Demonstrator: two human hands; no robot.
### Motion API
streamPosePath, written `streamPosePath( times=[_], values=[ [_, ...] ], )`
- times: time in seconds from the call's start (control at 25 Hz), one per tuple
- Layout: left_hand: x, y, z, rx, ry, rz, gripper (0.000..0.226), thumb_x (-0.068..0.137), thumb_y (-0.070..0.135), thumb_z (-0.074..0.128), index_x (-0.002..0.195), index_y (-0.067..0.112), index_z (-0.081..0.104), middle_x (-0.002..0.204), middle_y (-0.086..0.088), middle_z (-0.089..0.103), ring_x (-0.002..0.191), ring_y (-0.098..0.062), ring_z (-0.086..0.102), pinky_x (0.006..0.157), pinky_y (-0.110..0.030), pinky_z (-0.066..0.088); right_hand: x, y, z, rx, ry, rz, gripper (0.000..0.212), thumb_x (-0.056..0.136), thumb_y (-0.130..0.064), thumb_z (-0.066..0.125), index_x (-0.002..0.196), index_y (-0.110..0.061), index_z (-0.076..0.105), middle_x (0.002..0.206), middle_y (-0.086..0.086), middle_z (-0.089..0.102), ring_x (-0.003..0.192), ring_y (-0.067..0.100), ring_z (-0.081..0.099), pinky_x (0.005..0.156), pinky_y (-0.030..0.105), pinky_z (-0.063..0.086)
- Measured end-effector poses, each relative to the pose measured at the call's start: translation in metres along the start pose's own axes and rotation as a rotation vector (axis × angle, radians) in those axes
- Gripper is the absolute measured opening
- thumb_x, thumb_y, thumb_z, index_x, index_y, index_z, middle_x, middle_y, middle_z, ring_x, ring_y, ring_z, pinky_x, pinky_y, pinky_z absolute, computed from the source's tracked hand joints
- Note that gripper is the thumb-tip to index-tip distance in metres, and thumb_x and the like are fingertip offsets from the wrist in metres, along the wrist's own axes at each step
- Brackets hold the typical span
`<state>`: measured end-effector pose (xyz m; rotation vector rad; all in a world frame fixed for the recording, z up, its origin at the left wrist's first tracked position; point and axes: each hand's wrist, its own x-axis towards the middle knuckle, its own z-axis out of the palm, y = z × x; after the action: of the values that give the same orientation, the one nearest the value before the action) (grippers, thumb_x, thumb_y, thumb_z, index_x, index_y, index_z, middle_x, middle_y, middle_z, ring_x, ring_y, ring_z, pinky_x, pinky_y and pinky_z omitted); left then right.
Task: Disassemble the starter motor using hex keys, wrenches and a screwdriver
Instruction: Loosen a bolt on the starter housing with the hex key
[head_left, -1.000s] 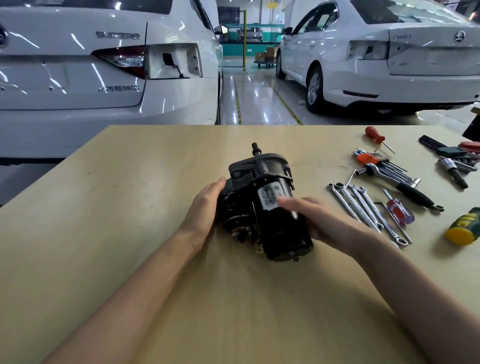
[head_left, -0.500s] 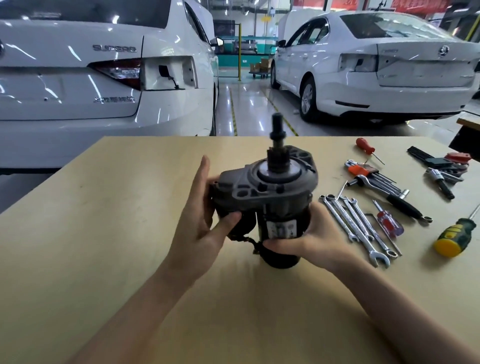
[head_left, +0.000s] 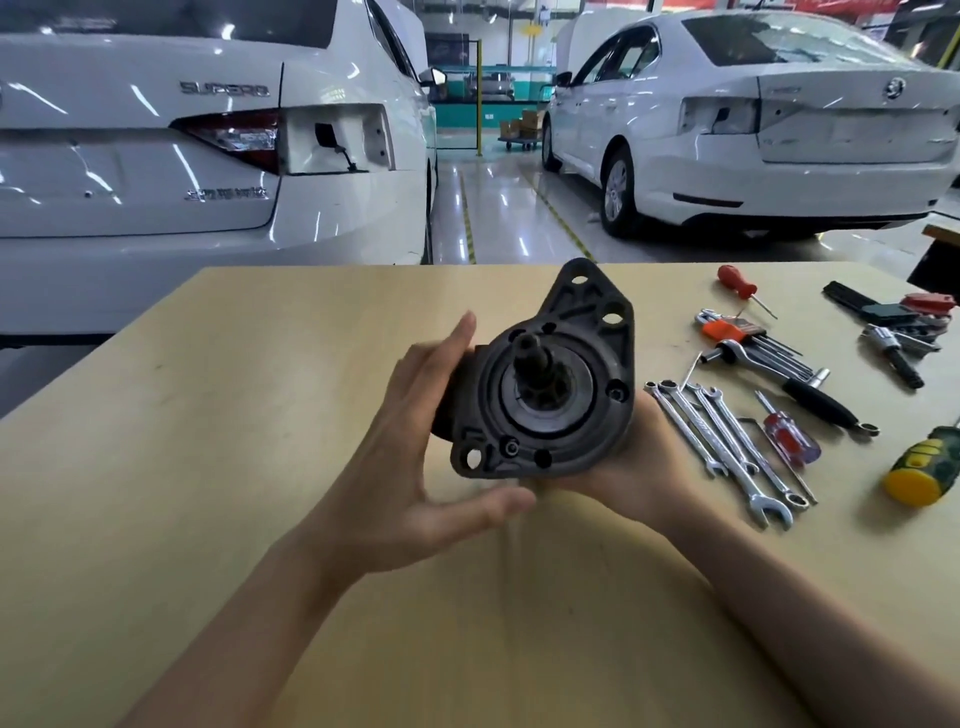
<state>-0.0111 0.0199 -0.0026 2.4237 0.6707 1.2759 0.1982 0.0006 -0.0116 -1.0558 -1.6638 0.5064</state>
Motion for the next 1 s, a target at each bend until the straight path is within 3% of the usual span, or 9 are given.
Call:
streamPosePath(
  times=[0.12,0.24,0.32,0.44,0.52,0.64,0.72,0.88,1.0],
  values=[
    [-0.002,0.004,0.009,0.051,0.069,-0.068,0.093,0.075,0.047,0.07,0.147,0.004,0.03,0.124,0.002,0.042,0.112,-0.017,0.047,0.091,-0.011,0.036,0.005,0.005,-0.004,-0.018,-0.037,-0.045,0.056,0.05,0.014,0.086,0.101,0.007,0.064,0.093,0.012,0.071,0.085,0.005,0.066,0.071,0.017,0.051],
    [-0.007,0.007,0.021,0.106,0.144,-0.06,0.091,0.072,0.047,0.071,0.143,0.002,0.036,0.125,0.002,0.042,0.114,-0.015,0.048,0.094,-0.016,0.04,0.007,0.007,0.001,-0.055,-0.025,-0.068,0.056,0.06,-0.002,0.087,0.107,0.008,0.06,0.092,-0.006,0.064,0.084,-0.014,0.06,0.071,0.006,0.045],
    [-0.011,0.01,0.03,0.099,0.134,-0.081,0.096,0.071,0.05,0.072,0.145,0.005,0.031,0.128,0.004,0.04,0.12,-0.015,0.047,0.1,-0.021,0.042,0.009,0.009,0.003,-0.093,0.041,-0.114,0.053,0.065,-0.018,0.077,0.107,0.007,0.057,0.091,-0.002,0.063,0.083,0.001,0.062,0.072,0.02,0.05],
    [-0.014,0.013,0.043,0.121,0.112,-0.104,0.097,0.073,0.054,0.07,0.146,0.006,0.027,0.129,0.004,0.039,0.122,-0.018,0.047,0.105,-0.026,0.04,0.011,0.017,-0.003,-0.196,0.103,-0.191,0.039,0.065,-0.008,0.069,0.102,0.004,0.06,0.093,0.014,0.062,0.083,0.021,0.058,0.07,0.039,0.048],
    [-0.011,0.014,0.045,0.18,0.121,-0.098,0.096,0.074,0.057,0.067,0.145,0.005,0.028,0.128,0.002,0.04,0.118,-0.019,0.049,0.103,-0.027,0.041,0.011,0.02,-0.003,-0.215,0.082,-0.17,0.039,0.066,-0.009,0.069,0.104,-0.004,0.06,0.093,0.007,0.063,0.082,0.013,0.056,0.071,0.032,0.047],
    [-0.003,0.013,0.042,0.304,0.135,-0.099,0.097,0.072,0.058,0.065,0.141,-0.002,0.034,0.123,-0.008,0.048,0.112,-0.023,0.053,0.099,-0.031,0.044,0.013,0.023,-0.003,-0.316,0.036,-0.059,0.062,0.071,-0.015,0.073,0.128,-0.01,0.047,0.117,-0.007,0.053,0.107,0.003,0.049,0.089,0.017,0.041],
    [0.002,0.014,0.041,0.333,0.14,-0.138,0.098,0.071,0.058,0.063,0.14,-0.006,0.035,0.121,-0.014,0.051,0.111,-0.028,0.054,0.097,-0.036,0.044,0.013,0.022,-0.003,-0.402,-0.018,0.002,0.071,0.075,-0.008,0.072,0.138,-0.007,0.04,0.126,-0.006,0.045,0.117,0.005,0.04,0.098,0.019,0.036],
    [0.011,0.016,0.043,0.384,0.173,-0.183,0.099,0.07,0.059,0.06,0.138,-0.01,0.035,0.118,-0.019,0.051,0.109,-0.034,0.053,0.093,-0.046,0.049,0.006,0.013,-0.004,-0.106,0.152,0.172,0.053,0.073,-0.001,0.067,0.122,-0.017,0.057,0.114,-0.002,0.062,0.102,0.008,0.058,0.076,0.013,0.048],
    [0.022,0.019,0.047,0.409,0.232,-0.27,0.099,0.069,0.058,0.062,0.137,-0.01,0.036,0.116,-0.019,0.05,0.107,-0.035,0.05,0.093,-0.048,0.047,-0.002,0.003,-0.002,0.245,0.223,0.356,0.035,0.079,-0.031,0.055,0.111,-0.02,0.061,0.082,0.004,0.067,0.077,0.02,0.066,0.067,0.04,0.059]
  ],
)
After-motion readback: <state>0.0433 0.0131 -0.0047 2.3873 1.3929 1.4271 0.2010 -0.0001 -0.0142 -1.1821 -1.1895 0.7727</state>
